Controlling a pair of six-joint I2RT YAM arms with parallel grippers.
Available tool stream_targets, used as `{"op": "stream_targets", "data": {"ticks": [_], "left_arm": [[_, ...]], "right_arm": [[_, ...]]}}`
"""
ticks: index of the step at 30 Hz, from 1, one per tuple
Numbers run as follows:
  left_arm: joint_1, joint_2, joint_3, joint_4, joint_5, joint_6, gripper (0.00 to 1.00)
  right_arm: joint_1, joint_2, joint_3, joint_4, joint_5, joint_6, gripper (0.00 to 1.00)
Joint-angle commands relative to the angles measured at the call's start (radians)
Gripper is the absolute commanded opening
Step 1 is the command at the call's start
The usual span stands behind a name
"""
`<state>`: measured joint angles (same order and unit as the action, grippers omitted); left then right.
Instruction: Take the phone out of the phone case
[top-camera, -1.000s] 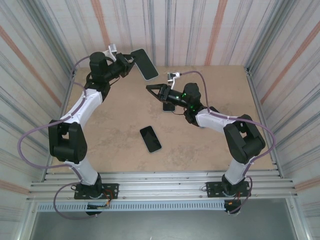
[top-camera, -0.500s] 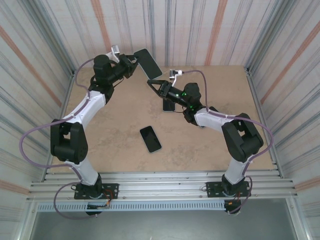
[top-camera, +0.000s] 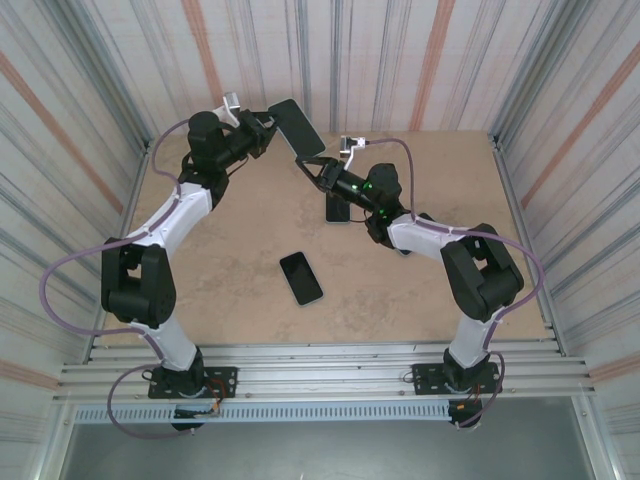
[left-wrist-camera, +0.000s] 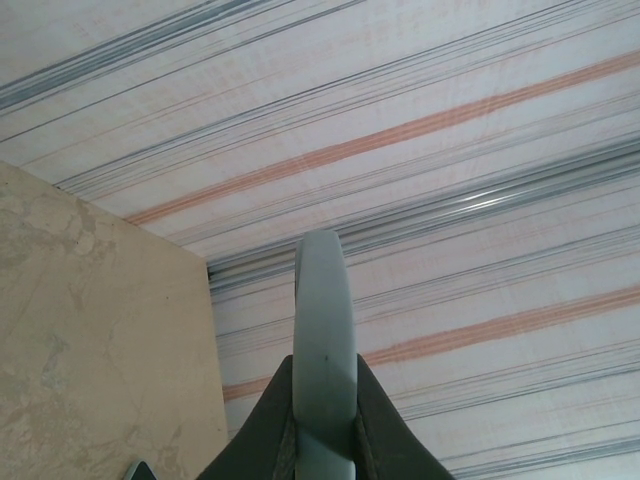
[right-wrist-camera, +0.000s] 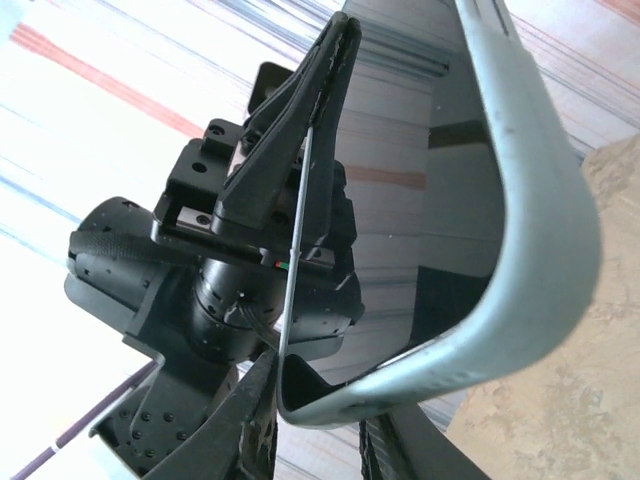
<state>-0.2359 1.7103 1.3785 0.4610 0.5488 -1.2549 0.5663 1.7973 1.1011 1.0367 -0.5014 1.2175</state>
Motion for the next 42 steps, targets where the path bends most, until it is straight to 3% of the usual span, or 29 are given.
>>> {"op": "stream_targets", "data": {"ticks": [1, 11, 21, 27, 30, 35, 42], "left_arm": [[-0.005, -0.039, 0.023, 0.056, 0.016, -0.020, 0.02], [-0.003, -0.030, 0.028, 0.046, 0.035, -0.127, 0.02], [-0.009, -0.045, 0.060, 0.070, 0.101, -0.277, 0.00], [-0.014, -0.086, 0.059, 0.023, 0.126, -0.242, 0.00], [-0.002, -0.104, 0.051, -0.035, 0.120, -0.160, 0.00], [0.035, -0.104, 0.066, -0.090, 0.143, -0.015, 0.00], [0.083, -0.054, 0.113, -0.052, 0.265, 0.123, 0.00]], "right_arm": [[-0.012, 0.019, 0.030, 0.026, -0.002, 0.016, 0.23], [-0.030, 0.023, 0.023, -0.012, -0.052, -0.037, 0.11], [-0.072, -0.016, 0.009, -0.297, -0.080, -0.304, 0.06], [-0.092, -0.010, 0.012, -0.286, -0.086, -0.282, 0.07], [-0.096, -0.008, 0.014, -0.235, -0.111, -0.250, 0.12], [-0.110, -0.054, 0.003, -0.256, -0.188, -0.281, 0.29], [-0.152, -0.153, 0.002, -0.449, -0.341, -0.478, 0.53]]}}
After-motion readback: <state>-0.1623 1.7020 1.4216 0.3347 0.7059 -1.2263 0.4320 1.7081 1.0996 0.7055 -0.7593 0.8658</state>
